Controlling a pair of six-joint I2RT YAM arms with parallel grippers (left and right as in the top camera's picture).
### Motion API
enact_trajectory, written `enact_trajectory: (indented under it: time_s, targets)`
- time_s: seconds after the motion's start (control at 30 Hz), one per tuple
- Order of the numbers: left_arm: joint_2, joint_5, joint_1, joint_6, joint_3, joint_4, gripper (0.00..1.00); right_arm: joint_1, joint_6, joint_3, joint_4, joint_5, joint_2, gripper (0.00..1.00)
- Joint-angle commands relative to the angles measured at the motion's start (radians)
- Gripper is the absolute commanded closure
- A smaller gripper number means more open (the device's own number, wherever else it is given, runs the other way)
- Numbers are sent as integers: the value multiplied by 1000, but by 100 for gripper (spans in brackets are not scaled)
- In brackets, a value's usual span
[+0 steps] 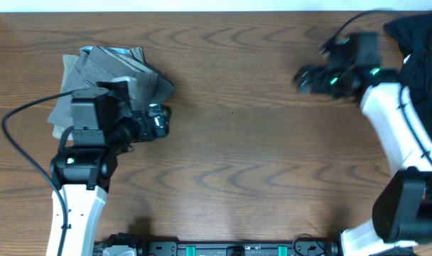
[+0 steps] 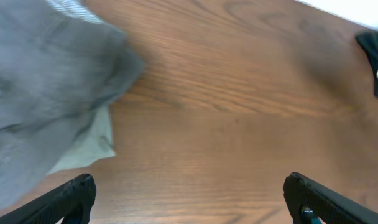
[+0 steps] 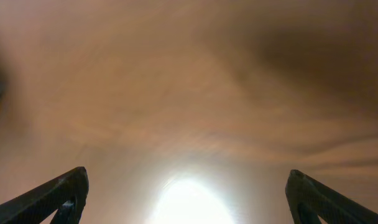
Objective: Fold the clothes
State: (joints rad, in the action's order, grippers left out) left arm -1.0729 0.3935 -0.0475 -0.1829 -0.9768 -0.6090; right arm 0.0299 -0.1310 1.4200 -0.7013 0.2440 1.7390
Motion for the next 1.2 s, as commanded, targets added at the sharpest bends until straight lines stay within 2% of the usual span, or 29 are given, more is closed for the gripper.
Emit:
enact_trajectory:
  time_s: [0.0,0.2,0.4,0.5,0.83,1.0,1.1,1.17]
  targets:
    - [-30,-18,-45,17,-17,3,2,116,-60,153,-25,-139,74,1]
    - [-59,-43,-97,17,-17,-5,2,306,-82,320,-16,-158,218,7]
    - [-59,-43,-105,17,-17,-6,2,444,-78,327,58,-295,339,7]
    - [-59,-43,-105,17,-17,-12,2,501,-70,327,71,-300,402,8]
    - [-59,-43,-105,16,-16,-11,2,619,67,327,176,-321,518,9]
    - [-59,-43,-105,10,-16,-11,2,636,77,327,219,-315,562,12]
    - [-59,-42,-105,-3,-16,-11,2,636,77,327,242,-300,599,19]
    - [-59,-42,-105,-15,-16,-11,2,636,77,327,250,-293,616,37]
